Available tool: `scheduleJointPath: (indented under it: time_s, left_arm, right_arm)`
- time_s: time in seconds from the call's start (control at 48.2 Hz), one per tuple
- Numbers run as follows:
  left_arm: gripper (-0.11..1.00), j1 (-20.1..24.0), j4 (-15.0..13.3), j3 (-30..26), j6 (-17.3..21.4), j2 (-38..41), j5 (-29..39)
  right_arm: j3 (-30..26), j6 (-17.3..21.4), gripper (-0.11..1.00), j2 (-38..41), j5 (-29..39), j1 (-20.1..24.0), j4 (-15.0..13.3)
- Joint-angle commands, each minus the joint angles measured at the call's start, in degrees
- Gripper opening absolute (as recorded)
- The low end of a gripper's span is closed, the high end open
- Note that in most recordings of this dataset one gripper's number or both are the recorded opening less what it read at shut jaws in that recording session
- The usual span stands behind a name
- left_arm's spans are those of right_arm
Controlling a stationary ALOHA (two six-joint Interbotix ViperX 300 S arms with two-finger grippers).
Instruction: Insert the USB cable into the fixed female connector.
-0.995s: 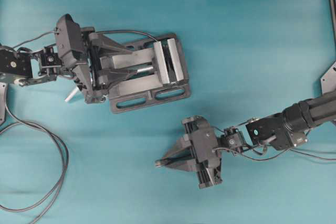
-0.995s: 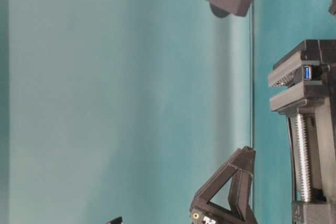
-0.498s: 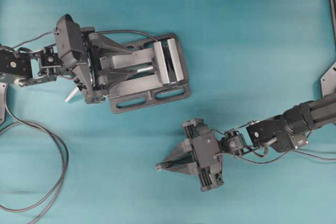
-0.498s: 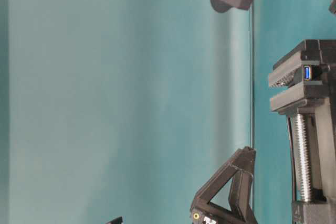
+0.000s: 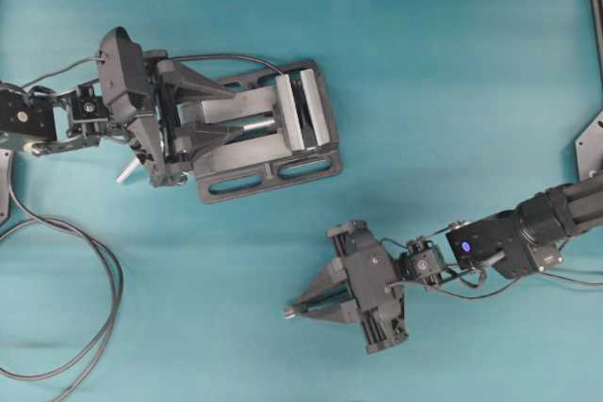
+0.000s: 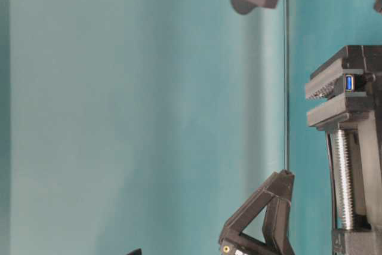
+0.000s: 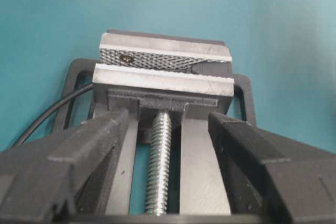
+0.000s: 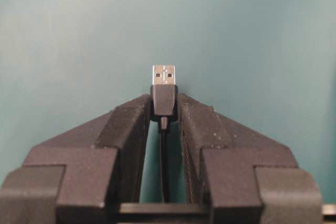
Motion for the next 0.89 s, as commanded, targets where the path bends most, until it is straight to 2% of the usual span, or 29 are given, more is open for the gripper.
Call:
scheduleJointPath:
  time_s: [0.0,0.166,0.29,0.373,0.498,0.643,0.809,0.871]
  left_arm:
    - [0.77,-0.09,0.09,0.62,-0.09,-0.97,-0.44]
    - [0.78,-0.09,0.09,0.79,-0.09,-0.97,-0.44]
    - [0.77,-0.09,0.09,0.88,0.09,-0.97,-0.44]
    - [0.77,-0.09,0.0,0.88,0.09,-0.97,-0.35]
    - [0.77,-0.09,0.0,0.97,0.26,-0.97,-0.26]
    - [0.77,-0.09,0.0,1.23,0.44,-1.05,-0.18]
    - [0.77,-0.09,0.0,1.23,0.62,-0.97,-0.18]
    - [0.78,0.0,0.0,1.32,0.62,-0.97,0.0]
  right_arm:
    - [-0.09,-0.26,0.21,-3.16,-0.53,0.0,2.37]
    - [1.41,-1.32,0.21,-5.27,-0.62,-0.09,6.86]
    - [2.11,-2.72,0.21,-6.24,-0.7,-0.09,11.6]
    - [2.46,-4.57,0.21,-6.42,-1.05,-0.18,16.44]
    - [2.55,-8.88,0.21,-6.42,-1.14,0.0,25.66]
    - [2.02,-13.27,0.21,-6.5,-1.32,1.49,34.01]
    - [1.23,-15.47,0.21,-6.68,-3.34,3.34,43.51]
    - [1.14,-16.0,0.21,-6.68,-4.22,3.87,46.14]
